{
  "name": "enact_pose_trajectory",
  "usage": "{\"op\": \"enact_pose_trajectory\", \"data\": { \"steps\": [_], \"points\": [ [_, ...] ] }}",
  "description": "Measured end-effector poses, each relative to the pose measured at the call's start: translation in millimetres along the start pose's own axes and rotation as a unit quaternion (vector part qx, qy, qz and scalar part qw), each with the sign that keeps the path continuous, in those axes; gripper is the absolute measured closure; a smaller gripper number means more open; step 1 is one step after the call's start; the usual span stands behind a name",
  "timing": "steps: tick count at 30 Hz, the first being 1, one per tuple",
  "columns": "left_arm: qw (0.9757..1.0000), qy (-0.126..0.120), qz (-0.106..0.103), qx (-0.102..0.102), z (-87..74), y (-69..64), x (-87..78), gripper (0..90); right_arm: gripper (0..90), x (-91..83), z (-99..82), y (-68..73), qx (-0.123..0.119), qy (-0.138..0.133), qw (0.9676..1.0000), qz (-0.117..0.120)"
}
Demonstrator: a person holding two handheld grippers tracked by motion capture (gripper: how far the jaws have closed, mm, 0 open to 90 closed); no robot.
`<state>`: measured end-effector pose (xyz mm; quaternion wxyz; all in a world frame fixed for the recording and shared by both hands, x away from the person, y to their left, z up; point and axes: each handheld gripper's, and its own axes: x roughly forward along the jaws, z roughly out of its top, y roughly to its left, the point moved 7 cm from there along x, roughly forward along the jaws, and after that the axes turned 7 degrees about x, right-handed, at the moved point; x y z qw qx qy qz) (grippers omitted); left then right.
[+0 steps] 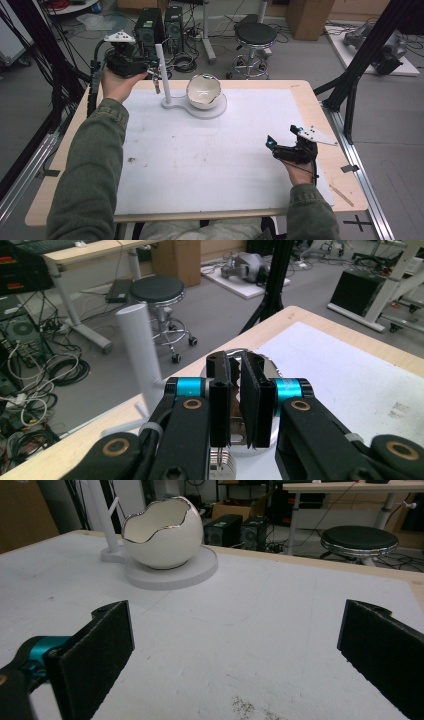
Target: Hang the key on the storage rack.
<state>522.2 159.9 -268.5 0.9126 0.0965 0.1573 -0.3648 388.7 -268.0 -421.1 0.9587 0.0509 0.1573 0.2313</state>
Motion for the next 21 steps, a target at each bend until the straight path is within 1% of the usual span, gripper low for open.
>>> {"op": "enact_pose_trajectory", "data": {
  "steps": [2,6,7,8,10,11,14,15,16,17,19,21],
  "points": [
    [1.0,-0.004,-0.001,0.004,4.1,-1.4,7.5,82.6,0.6,-0.1,-0.3,0.1,0.002,0.001,1.0,0.001],
    [0.9999,-0.014,-0.002,-0.003,10.9,-2.1,15.9,82.6,0.6,-0.7,-0.4,0.0,-0.001,0.001,1.0,0.0],
    [0.9998,-0.017,-0.005,-0.004,13.1,-2.7,18.6,82.6,0.6,-1.1,-0.7,0.5,0.0,0.002,1.0,0.002],
    [0.9999,-0.016,-0.004,-0.004,14.7,-2.9,20.2,82.6,0.6,-1.6,-0.5,-0.3,-0.004,-0.001,1.0,0.001],
    [0.9997,-0.022,-0.004,-0.006,17.8,-3.1,22.8,82.6,0.6,-3.8,-1.6,-1.6,0.002,0.001,1.0,0.0],
    [0.9998,-0.02,-0.003,-0.005,18.3,-2.5,23.3,82.6,0.6,-4.1,-1.5,-2.3,0.001,0.0,1.0,0.001],
    [0.9997,-0.022,0.006,-0.007,19.1,1.2,26.1,82.6,0.6,-5.5,-1.3,-3.0,0.003,-0.002,1.0,-0.001],
    [0.9996,-0.026,0.008,-0.013,18.9,2.6,27.1,82.6,0.6,-6.0,-1.5,-3.0,0.005,-0.001,1.0,0.0],
    [0.9996,-0.022,0.014,-0.015,16.6,6.9,28.2,82.6,0.6,-6.5,-1.9,-3.6,0.004,0.0,1.0,-0.001],
    [0.9996,-0.022,0.014,-0.015,16.6,6.9,28.2,82.6,0.6,-6.5,-1.9,-3.6,0.004,0.0,1.0,-0.001],
    [0.9994,-0.021,0.021,-0.018,14.4,12.2,28.6,82.6,0.6,-6.9,-2.1,-3.5,0.005,0.0,1.0,0.0],
    [0.9986,-0.031,0.032,-0.029,14.0,19.3,28.4,82.6,0.6,-7.4,-2.9,-3.8,0.005,0.001,1.0,-0.001]
  ]
}}
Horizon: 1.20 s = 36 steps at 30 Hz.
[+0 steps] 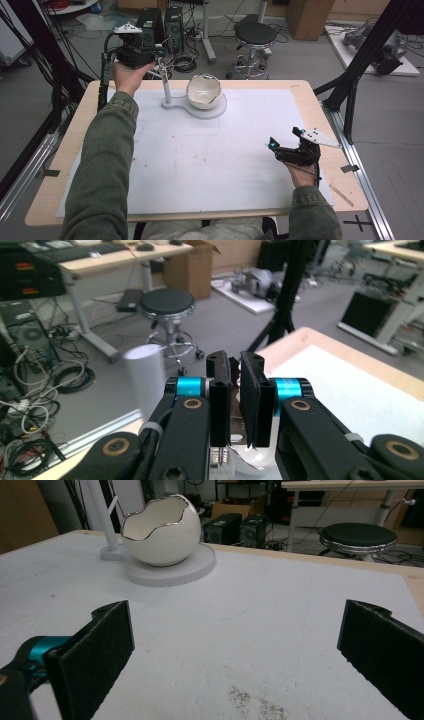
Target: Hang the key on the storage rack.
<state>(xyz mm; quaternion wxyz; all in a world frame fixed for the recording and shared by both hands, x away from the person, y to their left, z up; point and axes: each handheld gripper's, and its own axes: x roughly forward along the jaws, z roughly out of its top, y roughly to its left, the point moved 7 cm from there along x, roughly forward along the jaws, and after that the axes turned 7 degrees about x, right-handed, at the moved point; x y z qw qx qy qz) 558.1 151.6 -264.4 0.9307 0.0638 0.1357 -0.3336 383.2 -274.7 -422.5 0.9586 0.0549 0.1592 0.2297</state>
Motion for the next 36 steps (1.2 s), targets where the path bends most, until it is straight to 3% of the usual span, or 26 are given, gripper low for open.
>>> {"op": "enact_pose_trajectory", "data": {
  "steps": [4,7,9,16,20,36],
  "points": [
    [0.9992,-0.026,-0.014,-0.029,-2.0,11.2,3.4,82.6,0.6,-0.2,-1.1,-0.8,0.001,0.002,1.0,-0.001],
    [0.9995,-0.01,0.001,-0.029,-10.3,18.9,11.2,82.6,0.6,-0.6,-1.3,-2.4,0.001,0.002,1.0,-0.003],
    [0.9991,-0.013,-0.002,-0.039,-13.3,20.0,15.8,82.6,0.6,-0.6,-2.2,-2.5,0.003,0.004,1.0,-0.003],
    [0.9991,-0.022,-0.022,-0.028,-7.6,6.5,16.1,82.7,0.6,-0.4,-3.7,-3.7,0.0,0.007,1.0,-0.006],
    [0.9996,-0.021,-0.015,-0.014,-3.1,1.1,10.9,82.6,0.6,-0.6,-3.3,-4.0,0.002,0.006,1.0,-0.006],
    [0.9995,-0.017,0.016,-0.023,-6.9,14.2,1.3,82.6,0.6,0.6,-3.4,-2.8,-0.002,0.007,1.0,-0.005]
  ]
}}
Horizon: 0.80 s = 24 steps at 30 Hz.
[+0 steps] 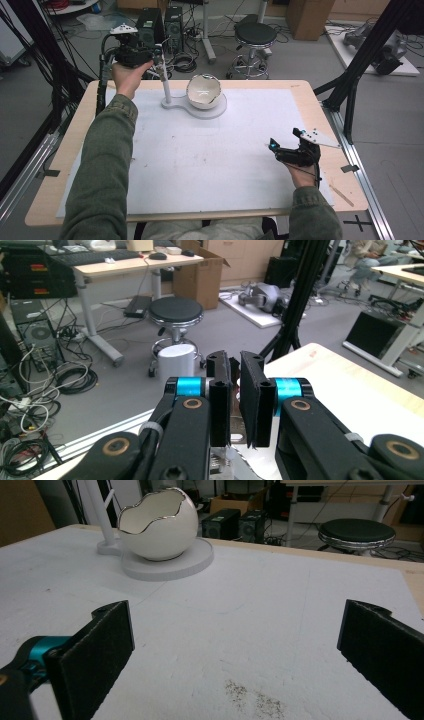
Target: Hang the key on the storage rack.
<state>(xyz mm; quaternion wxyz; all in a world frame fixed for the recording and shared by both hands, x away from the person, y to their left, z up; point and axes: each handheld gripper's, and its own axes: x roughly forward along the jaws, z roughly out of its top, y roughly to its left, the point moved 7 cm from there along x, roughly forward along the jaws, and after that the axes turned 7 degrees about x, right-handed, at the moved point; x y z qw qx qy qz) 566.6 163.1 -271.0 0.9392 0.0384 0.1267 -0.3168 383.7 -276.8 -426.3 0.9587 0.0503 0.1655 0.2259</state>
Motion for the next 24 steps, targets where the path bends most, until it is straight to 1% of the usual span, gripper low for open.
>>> {"op": "enact_pose_trajectory", "data": {
  "steps": [4,5,7,8,9,10,11,13,14,16,17,18,19,21,23,24],
  "points": [
    [0.9999,-0.001,0.006,-0.01,-4.1,7.9,-2.0,82.5,0.6,0.5,0.0,-0.4,-0.003,0.0,1.0,0.001],
    [0.9999,-0.002,0.004,-0.015,-5.4,9.1,-2.8,82.5,0.6,0.4,-0.4,0.3,0.0,0.002,1.0,0.001],
    [0.9996,-0.007,0.001,-0.026,-7.8,11.1,-4.8,82.0,0.6,0.7,-0.7,0.2,-0.001,0.003,1.0,0.001],
    [0.9992,-0.016,-0.002,-0.038,-8.0,11.9,-6.6,79.6,0.6,1.0,-0.8,0.4,0.0,0.003,1.0,0.001],
    [0.9986,-0.022,-0.004,-0.048,-8.0,12.9,-8.0,71.3,0.6,1.0,-1.0,0.6,0.0,0.004,1.0,0.002],
    [0.9978,-0.028,-0.013,-0.059,-8.3,13.5,-9.8,66.0,0.6,1.2,-0.8,0.7,-0.001,0.003,1.0,0.002],
    [0.997,-0.029,-0.027,-0.067,-9.2,13.8,-11.3,59.7,0.6,1.3,-1.2,1.2,-0.002,0.005,1.0,0.002],
    [0.9961,-0.025,-0.039,-0.075,-10.5,13.5,-13.0,51.9,0.6,1.2,-1.1,1.2,-0.003,0.005,1.0,0.002],
    [0.9953,-0.028,-0.048,-0.079,-11.0,12.8,-14.5,48.9,0.6,1.4,-1.2,1.5,-0.002,0.005,1.0,0.002],
    [0.9946,-0.04,-0.055,-0.079,-11.2,10.9,-17.9,48.0,0.6,1.5,-1.2,1.3,-0.002,0.005,1.0,0.002],
    [0.9946,-0.047,-0.051,-0.077,-11.3,10.4,-19.5,40.6,0.6,2.0,-1.4,1.2,0.0,0.006,1.0,0.001],
    [0.9946,-0.05,-0.048,-0.078,-12.0,10.0,-21.2,40.6,0.6,2.0,-1.4,1.2,0.0,0.006,1.0,0.001],
    [0.9945,-0.05,-0.048,-0.079,-12.6,9.8,-21.9,37.1,0.6,2.2,-1.3,1.0,-0.002,0.006,1.0,0.001],
    [0.9951,-0.045,-0.044,-0.076,-15.3,9.4,-23.9,32.1,0.6,2.4,-1.3,0.9,-0.003,0.006,1.0,0.002],
    [0.9956,-0.042,-0.045,-0.07,-17.4,8.6,-26.0,28.4,0.6,2.7,-1.4,1.0,-0.002,0.007,1.0,0.002],
    [0.9956,-0.041,-0.046,-0.071,-18.0,8.2,-26.5,28.4,0.6,2.7,-1.4,1.0,-0.002,0.007,1.0,0.002]
  ]
}}
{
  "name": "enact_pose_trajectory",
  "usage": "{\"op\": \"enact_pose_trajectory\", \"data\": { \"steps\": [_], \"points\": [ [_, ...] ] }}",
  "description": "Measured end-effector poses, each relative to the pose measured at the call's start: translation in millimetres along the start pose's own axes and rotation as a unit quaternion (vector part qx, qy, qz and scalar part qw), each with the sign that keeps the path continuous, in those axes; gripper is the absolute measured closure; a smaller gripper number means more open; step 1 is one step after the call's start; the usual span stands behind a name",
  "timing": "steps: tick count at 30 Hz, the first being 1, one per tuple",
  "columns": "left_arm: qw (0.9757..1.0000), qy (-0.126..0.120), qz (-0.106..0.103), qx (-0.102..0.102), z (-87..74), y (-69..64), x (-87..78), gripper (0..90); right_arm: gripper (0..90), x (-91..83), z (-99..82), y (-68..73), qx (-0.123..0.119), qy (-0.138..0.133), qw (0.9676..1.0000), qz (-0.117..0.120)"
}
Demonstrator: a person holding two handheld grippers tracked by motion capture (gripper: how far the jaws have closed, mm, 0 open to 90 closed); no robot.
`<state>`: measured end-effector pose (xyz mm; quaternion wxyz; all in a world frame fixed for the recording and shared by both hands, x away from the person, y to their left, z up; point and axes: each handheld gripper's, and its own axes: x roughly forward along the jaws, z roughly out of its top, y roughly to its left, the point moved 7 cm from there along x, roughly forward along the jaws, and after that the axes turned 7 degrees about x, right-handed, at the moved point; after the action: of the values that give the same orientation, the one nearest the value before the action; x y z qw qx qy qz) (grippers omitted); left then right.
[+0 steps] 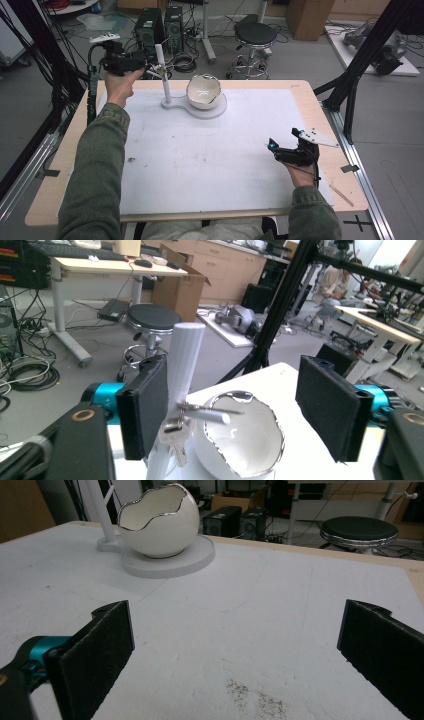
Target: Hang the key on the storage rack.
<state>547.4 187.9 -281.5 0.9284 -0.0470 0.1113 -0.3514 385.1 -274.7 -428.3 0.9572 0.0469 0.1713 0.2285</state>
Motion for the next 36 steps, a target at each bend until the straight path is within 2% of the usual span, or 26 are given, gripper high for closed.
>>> {"op": "enact_pose_trajectory", "data": {
  "steps": [6,10,14,18,19,23,29,36],
  "points": [
    [1.0,-0.004,-0.003,-0.001,-5.6,-3.1,-5.9,21.4,0.6,0.6,0.0,-0.1,-0.001,0.0,1.0,-0.002],
    [1.0,0.004,-0.003,-0.004,-12.7,-2.8,-9.9,17.0,0.6,0.7,-0.2,-0.1,0.0,0.001,1.0,-0.002],
    [1.0,0.009,0.002,0.001,-19.2,-2.4,-15.1,14.0,0.6,0.8,-0.2,0.0,0.0,0.001,1.0,-0.002],
    [0.9999,0.011,0.004,-0.003,-22.7,-2.9,-21.2,9.6,0.6,1.2,-0.4,0.0,0.0,0.002,1.0,-0.002],
    [0.9999,0.014,0.008,-0.003,-23.6,-3.0,-22.4,5.2,0.6,1.3,-0.5,0.0,-0.001,0.002,1.0,-0.002],
    [0.9997,0.023,0.013,0.002,-25.4,-4.2,-27.2,1.6,0.6,1.7,-0.7,0.1,-0.001,0.003,1.0,-0.002],
    [0.9998,0.018,0.004,0.008,-24.7,-10.9,-33.7,1.6,0.6,2.4,-0.9,1.2,-0.001,0.005,1.0,-0.002],
    [0.9994,0.02,0.012,0.025,-31.2,-14.1,-41.2,1.6,0.6,3.8,-1.5,1.9,-0.004,0.007,1.0,-0.002]
  ]
}}
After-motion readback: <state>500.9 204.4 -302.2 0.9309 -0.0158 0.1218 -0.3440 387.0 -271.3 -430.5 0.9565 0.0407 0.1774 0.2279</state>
